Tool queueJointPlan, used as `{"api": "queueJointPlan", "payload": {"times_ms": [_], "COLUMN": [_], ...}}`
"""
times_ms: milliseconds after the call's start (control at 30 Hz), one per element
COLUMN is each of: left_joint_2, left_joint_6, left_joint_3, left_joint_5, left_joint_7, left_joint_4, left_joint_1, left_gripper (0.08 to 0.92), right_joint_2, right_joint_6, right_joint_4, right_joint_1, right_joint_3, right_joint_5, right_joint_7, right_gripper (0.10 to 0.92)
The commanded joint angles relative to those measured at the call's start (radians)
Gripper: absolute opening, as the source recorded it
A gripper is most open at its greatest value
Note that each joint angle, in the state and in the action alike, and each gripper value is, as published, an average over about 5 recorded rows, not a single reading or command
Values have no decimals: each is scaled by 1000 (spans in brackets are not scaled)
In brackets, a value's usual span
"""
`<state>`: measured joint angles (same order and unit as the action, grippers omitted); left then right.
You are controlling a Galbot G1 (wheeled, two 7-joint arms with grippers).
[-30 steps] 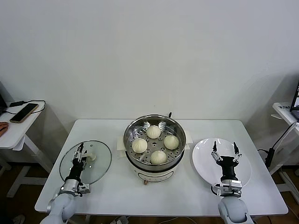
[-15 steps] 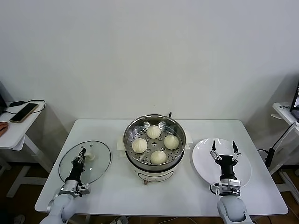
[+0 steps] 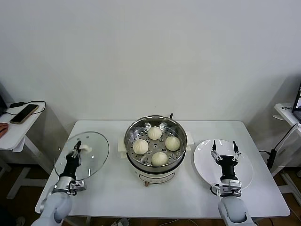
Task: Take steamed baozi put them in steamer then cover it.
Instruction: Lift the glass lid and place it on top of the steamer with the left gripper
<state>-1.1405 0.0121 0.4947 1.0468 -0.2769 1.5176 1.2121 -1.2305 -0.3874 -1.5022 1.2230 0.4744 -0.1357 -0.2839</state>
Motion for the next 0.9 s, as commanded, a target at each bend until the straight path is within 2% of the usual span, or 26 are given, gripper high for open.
{"api": "queueJointPlan", "payload": {"times_ms": [33, 200, 367, 600, 767, 900], "left_joint_2": [62, 62, 29, -71, -165, -210], "left_joint_6": [98, 188, 278, 378, 420, 439], "left_joint_3": [-14, -125, -327, -556, -629, -653], "left_joint_5": [-87, -69, 1, 115, 222, 300], "left_joint_7": [99, 177, 250, 348, 408, 461], "left_joint_4": [540, 705, 738, 614, 468, 397], "left_joint_1": [85, 47, -43, -150, -227, -273], "left_gripper": [189, 189, 189, 189, 189, 189], "right_joint_2": [7, 13, 10, -7, -24, -31], "right_joint_6": [46, 73, 78, 79, 76, 74], "right_joint_4": [-1, 7, 15, 13, 17, 27], "right_joint_1": [-10, -13, -11, -11, -11, -9], "right_joint_3": [-14, -14, -6, 6, 13, 20], "right_joint_5": [-6, -15, -16, -11, -3, 2], "right_joint_7": [1, 8, 11, 10, 10, 12], "right_gripper": [823, 823, 823, 823, 823, 823]}}
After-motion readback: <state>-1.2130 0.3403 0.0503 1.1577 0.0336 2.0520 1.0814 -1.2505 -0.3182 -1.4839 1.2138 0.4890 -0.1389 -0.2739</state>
